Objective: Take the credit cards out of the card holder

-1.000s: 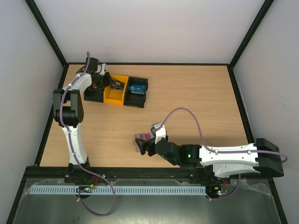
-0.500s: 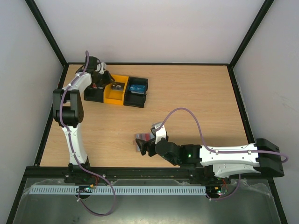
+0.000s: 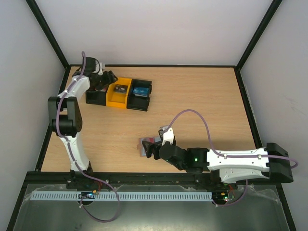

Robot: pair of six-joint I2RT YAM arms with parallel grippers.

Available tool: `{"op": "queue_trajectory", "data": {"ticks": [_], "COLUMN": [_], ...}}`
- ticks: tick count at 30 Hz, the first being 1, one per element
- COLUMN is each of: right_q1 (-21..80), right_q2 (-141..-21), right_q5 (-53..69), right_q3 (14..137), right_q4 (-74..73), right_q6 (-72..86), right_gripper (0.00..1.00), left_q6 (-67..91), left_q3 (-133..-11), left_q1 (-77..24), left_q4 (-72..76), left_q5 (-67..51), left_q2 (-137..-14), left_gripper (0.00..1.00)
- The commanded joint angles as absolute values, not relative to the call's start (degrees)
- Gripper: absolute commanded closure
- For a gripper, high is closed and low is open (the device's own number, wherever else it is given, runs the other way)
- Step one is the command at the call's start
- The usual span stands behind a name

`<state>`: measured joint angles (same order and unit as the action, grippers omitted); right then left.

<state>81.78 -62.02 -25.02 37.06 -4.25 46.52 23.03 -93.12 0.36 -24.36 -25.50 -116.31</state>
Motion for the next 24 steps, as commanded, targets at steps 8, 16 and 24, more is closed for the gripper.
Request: {"op": "queue_trajectory", "data": {"ticks": [8,16,24], "right_q1": [81.9,77.6,73.0], "right_q2": [-60.5,-58.9,-60.4], "right_q5": [-28.8,-24.1,-18.3], "right_q3": [36.9,35.3,33.2], "right_q4": [-9.8,-9.4,-5.6], "right_q6": [49.6,46.8,46.2], "right_gripper": [0.02,0.19,0.56], "left_q6": [25.4,28.3,28.8], "left_q3": [-80.7,-65.8,-51.9], "left_q1": [0.7,-2.0,-11.2], "left_q4": [-20.4,-17.6,-15.1], "left_q5": [-28.5,-29.4,-28.3], "left_q2": [-98.8,-87.7,-76.0], "left_gripper": [0.22,0.26,0.27]}}
